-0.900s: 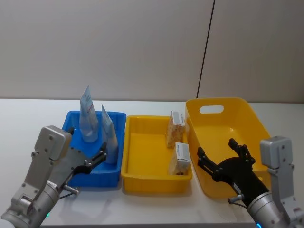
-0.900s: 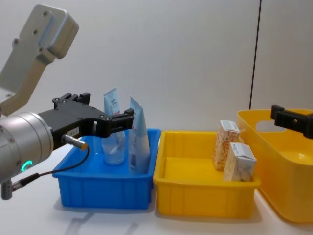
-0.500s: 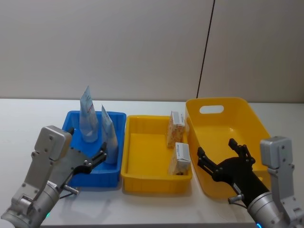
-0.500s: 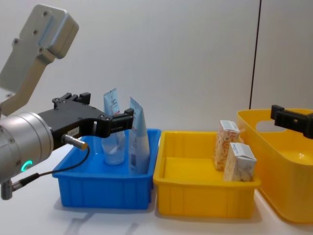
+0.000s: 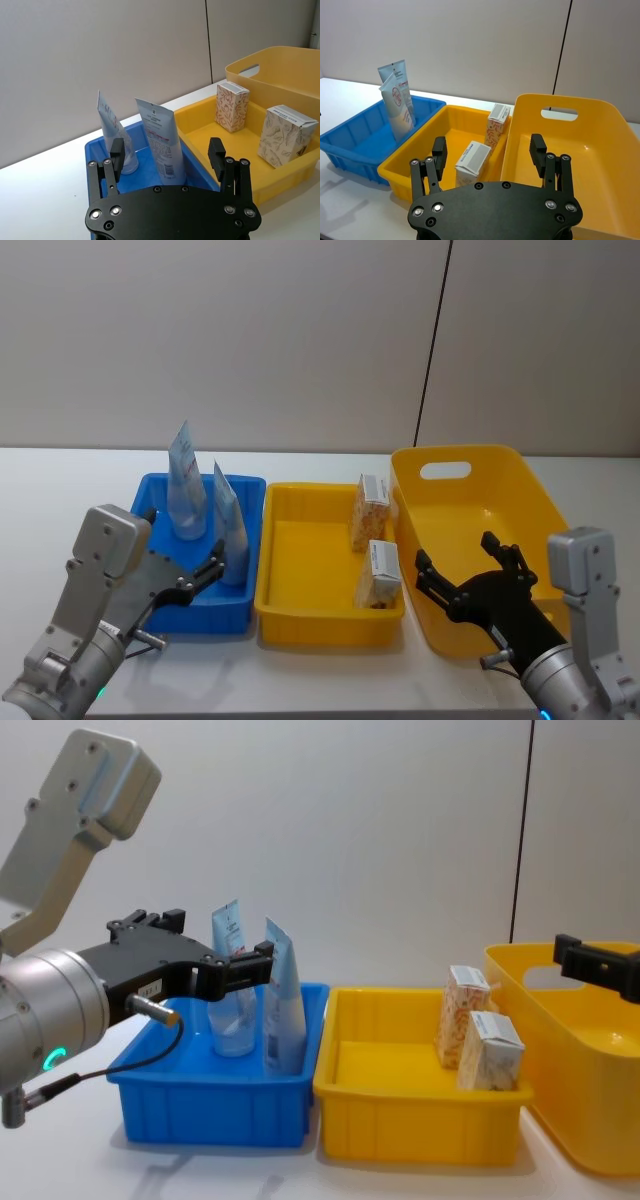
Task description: Bimanual collaborative sorting of washing and personal care products
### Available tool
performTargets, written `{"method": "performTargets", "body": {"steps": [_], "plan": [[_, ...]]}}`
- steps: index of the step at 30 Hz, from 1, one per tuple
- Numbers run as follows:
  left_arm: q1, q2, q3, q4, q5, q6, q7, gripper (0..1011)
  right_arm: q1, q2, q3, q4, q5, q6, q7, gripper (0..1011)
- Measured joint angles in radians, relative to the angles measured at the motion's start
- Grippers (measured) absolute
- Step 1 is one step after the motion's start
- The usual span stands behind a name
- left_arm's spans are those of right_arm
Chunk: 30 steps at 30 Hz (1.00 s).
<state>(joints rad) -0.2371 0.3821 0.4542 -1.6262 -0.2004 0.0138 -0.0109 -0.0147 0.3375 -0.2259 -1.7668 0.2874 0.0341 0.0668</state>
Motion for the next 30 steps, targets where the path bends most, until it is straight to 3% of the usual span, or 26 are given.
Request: {"method": "performTargets", "body": {"steps": [30], "plan": [[0.002, 0.004, -0.008, 0.001, -0.009, 0.000, -0.013, 1001, 0.000, 0.000, 0.000, 0.000, 0.000, 0.000, 0.000, 1002]]}}
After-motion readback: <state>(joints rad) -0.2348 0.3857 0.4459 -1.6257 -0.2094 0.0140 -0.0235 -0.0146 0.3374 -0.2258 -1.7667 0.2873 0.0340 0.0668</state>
